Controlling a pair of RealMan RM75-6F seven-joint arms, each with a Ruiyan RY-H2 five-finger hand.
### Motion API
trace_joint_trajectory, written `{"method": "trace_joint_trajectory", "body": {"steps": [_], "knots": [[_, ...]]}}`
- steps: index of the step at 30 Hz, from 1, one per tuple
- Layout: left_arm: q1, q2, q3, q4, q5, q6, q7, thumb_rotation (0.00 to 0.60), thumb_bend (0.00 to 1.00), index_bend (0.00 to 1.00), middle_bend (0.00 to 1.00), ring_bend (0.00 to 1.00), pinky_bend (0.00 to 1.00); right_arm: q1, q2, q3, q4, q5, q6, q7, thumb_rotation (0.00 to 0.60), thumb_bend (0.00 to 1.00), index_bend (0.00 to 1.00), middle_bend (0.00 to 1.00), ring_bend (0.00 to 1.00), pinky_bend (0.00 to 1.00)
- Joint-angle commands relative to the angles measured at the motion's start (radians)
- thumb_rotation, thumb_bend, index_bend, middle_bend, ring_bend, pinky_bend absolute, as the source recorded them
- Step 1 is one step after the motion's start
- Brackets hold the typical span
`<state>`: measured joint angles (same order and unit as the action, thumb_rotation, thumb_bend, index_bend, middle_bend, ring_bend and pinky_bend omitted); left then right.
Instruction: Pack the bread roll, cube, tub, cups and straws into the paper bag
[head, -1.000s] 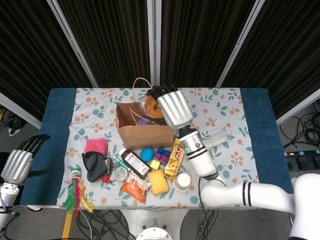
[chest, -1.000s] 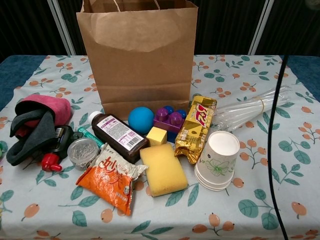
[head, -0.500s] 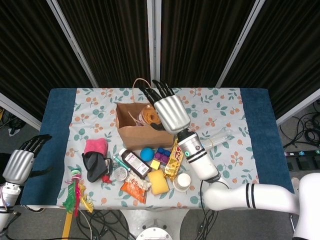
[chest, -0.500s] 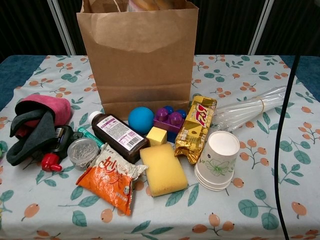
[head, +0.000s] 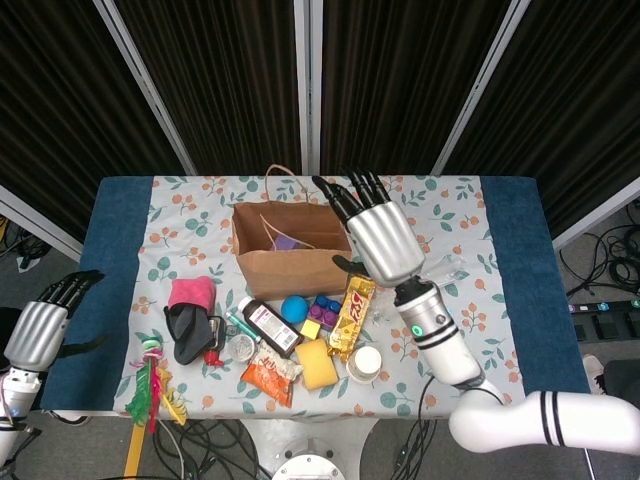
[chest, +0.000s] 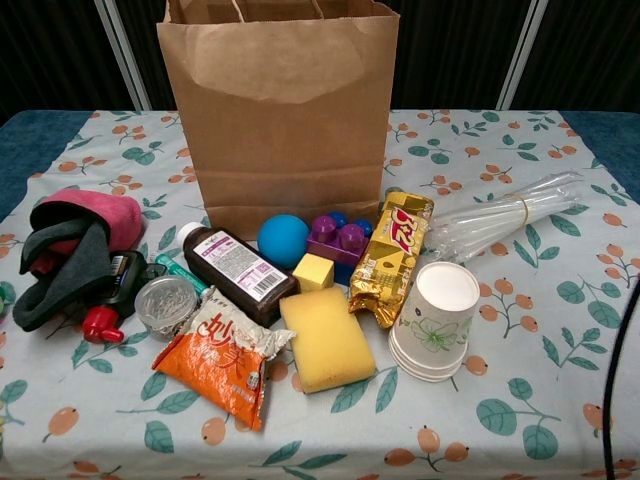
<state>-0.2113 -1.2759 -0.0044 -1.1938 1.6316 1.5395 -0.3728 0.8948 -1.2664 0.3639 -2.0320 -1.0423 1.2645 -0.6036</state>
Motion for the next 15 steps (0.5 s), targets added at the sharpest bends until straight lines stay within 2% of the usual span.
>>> {"method": "trace_joint_trajectory", "body": {"steps": [1, 4, 7, 10, 15], "knots": [[-0.001, -0.002, 0.003, -0.003, 0.004, -0.001, 0.006, 0.6, 0.13, 0.2, 0.26, 0.18, 0.26, -0.145, 0.172, -0.205, -0.158, -0.099, -0.018, -0.025, 0.6, 0.0, 0.15, 0.26, 0.1, 0.09], [-0.001, -0.007, 0.003, -0.008, 0.005, -0.002, 0.012, 0.6, 0.13, 0.2, 0.26, 0.18, 0.26, -0.21, 0.219, -0.328, -0.193, -0.142, -0.066, -0.013, 0.6, 0.0, 0.15, 0.26, 0.1, 0.09], [0.0, -0.01, 0.006, -0.011, 0.008, -0.001, 0.018, 0.6, 0.13, 0.21, 0.26, 0.18, 0.26, -0.253, 0.201, -0.404, -0.16, -0.172, -0.11, 0.033, 0.6, 0.0, 0.15, 0.25, 0.1, 0.09], [0.003, -0.011, 0.01, -0.013, 0.012, 0.003, 0.022, 0.6, 0.13, 0.23, 0.26, 0.18, 0.26, -0.276, 0.15, -0.437, -0.103, -0.178, -0.144, 0.068, 0.6, 0.0, 0.15, 0.24, 0.09, 0.09], [0.01, -0.006, 0.011, -0.014, 0.007, 0.008, 0.017, 0.6, 0.13, 0.24, 0.26, 0.18, 0.26, -0.285, 0.076, -0.445, -0.043, -0.173, -0.189, 0.098, 0.6, 0.0, 0.15, 0.24, 0.09, 0.09]]}}
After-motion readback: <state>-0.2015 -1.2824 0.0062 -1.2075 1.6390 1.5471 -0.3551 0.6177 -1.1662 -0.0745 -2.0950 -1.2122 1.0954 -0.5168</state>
